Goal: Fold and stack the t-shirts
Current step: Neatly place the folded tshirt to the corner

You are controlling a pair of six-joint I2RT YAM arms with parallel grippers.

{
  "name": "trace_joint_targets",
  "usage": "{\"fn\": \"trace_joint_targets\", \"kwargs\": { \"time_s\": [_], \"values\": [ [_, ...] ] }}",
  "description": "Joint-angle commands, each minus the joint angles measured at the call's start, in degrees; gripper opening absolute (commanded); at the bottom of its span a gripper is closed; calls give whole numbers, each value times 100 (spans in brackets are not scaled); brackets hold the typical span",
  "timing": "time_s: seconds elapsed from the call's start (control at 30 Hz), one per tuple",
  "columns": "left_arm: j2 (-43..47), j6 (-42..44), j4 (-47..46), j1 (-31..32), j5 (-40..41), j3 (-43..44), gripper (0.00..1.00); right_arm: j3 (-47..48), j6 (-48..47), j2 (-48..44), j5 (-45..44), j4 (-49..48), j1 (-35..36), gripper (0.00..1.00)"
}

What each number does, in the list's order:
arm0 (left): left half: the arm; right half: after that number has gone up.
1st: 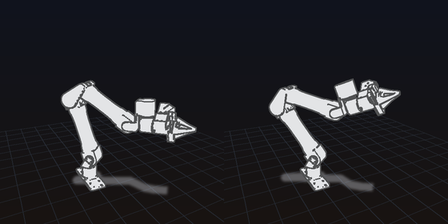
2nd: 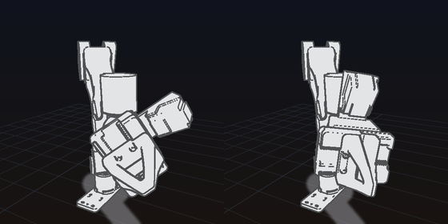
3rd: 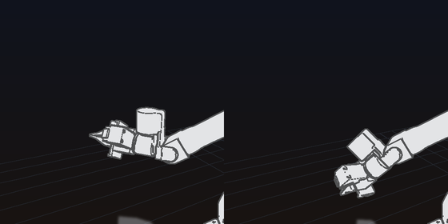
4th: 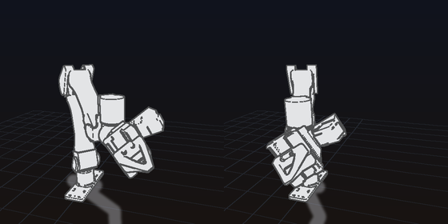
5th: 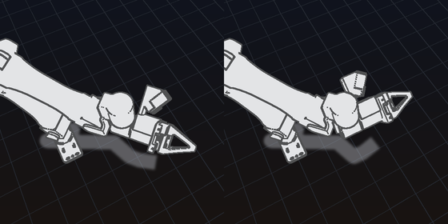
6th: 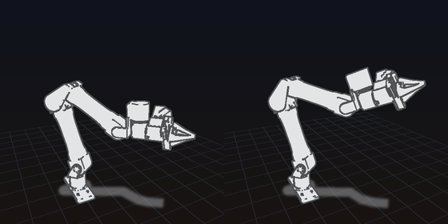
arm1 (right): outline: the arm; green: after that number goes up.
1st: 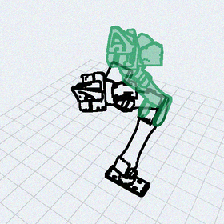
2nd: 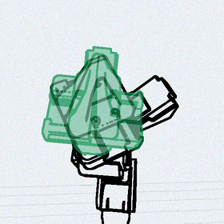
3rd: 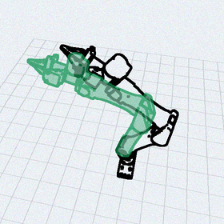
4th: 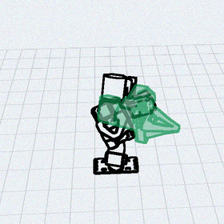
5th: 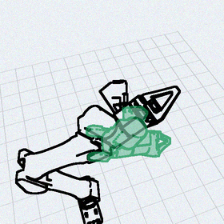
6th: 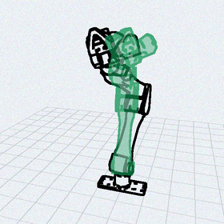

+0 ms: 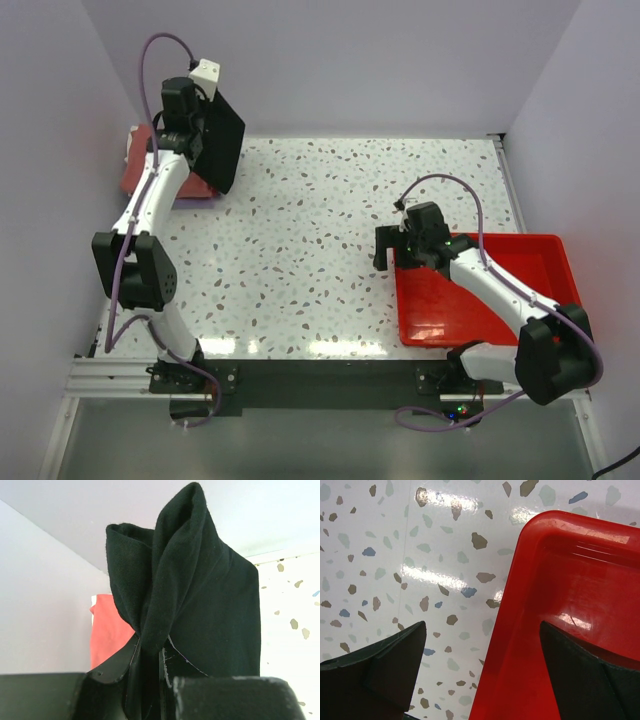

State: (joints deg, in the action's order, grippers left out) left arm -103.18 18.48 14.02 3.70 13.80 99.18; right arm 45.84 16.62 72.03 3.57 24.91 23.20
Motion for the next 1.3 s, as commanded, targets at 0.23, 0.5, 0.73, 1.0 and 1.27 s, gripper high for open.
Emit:
{"fn": "trace_joint_targets", "kwargs": {
  "time_s": [0.23, 0.5, 0.73, 1.0, 1.27],
  "values": [
    [518, -81, -242, -36, -27, 340, 0, 232, 43, 206, 29, -135, -9, 99],
    [518, -64, -259, -36, -44, 366, 0, 223, 43, 136, -6, -153, -9, 99],
    [290, 217, -549, -106, 246, 137, 0, 214, 43, 136, -23, -135, -9, 99],
    [-71, 393, -909, -510, 132, -21, 0, 249, 34, 162, -155, -100, -17, 99],
    [-519, 332, -1103, -1117, -580, -56, 0, 329, -27, 92, -444, 93, 0, 99]
  ]
}}
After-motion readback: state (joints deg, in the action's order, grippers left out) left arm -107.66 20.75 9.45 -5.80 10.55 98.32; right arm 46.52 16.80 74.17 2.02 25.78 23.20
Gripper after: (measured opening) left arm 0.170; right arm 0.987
